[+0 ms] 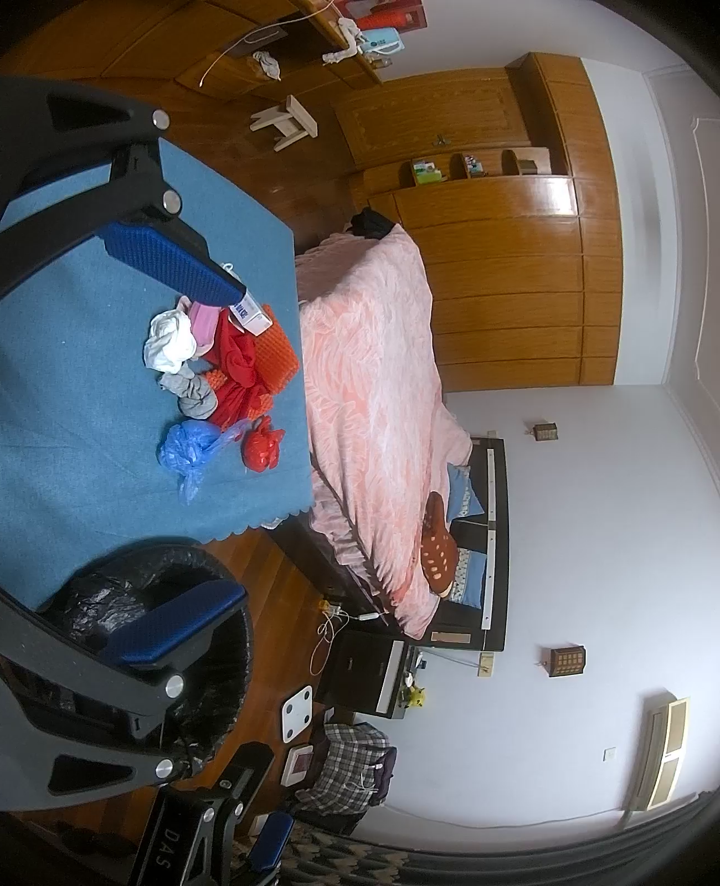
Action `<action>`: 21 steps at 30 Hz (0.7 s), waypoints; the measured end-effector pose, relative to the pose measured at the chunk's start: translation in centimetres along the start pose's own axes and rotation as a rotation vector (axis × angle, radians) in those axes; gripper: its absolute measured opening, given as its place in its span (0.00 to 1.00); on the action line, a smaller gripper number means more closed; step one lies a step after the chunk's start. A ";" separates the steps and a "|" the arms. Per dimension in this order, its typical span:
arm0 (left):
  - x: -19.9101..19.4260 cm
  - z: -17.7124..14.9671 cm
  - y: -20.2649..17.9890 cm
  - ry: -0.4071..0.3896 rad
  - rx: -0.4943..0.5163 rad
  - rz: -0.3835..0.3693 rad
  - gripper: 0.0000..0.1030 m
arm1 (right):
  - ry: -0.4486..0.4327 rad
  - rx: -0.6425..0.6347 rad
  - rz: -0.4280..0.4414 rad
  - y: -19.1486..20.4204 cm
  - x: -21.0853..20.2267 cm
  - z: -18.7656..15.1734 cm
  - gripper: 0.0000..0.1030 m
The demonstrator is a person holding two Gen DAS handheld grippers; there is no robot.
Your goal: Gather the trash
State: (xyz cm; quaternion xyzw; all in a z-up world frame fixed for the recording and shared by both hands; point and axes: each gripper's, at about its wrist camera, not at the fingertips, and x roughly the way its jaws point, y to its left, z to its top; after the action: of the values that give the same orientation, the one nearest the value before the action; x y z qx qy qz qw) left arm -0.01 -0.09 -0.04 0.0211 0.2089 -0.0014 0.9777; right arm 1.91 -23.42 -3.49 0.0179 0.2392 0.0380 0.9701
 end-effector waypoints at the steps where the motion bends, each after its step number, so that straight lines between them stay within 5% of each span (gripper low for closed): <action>1: 0.0 0.0 0.0 0.001 0.001 0.000 0.94 | 0.000 0.000 0.000 0.0 0.0 0.0 0.96; 21: 0.1 0.0 0.0 0.002 0.002 0.001 0.94 | 0.000 0.001 0.004 0.2 0.3 -0.2 0.96</action>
State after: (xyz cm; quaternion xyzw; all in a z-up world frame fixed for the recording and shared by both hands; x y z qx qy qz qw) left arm 0.06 -0.11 -0.05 0.0221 0.2100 -0.0009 0.9774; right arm 2.06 -23.17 -3.79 0.0190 0.2390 0.0397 0.9700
